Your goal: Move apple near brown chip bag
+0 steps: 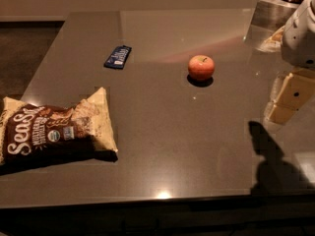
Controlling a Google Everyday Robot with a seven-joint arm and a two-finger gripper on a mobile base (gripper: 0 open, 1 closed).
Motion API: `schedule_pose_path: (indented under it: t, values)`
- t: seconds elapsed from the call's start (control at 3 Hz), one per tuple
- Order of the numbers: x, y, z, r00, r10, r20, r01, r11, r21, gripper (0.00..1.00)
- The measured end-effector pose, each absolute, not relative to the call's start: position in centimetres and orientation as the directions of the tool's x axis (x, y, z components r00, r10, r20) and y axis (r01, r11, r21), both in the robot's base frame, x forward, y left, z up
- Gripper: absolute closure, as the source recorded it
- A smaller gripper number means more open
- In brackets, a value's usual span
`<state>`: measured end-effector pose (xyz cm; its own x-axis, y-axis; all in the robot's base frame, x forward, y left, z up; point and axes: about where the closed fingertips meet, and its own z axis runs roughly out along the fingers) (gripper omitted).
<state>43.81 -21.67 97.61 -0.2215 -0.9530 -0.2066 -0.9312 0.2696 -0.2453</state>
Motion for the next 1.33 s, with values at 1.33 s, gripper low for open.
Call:
schedule_pose_path:
  t: [1.33]
  values:
    - [52.8,-17.9,96.8,-0.334,-0.832,-0.443,-0.903,0.417,-0.101,0.0]
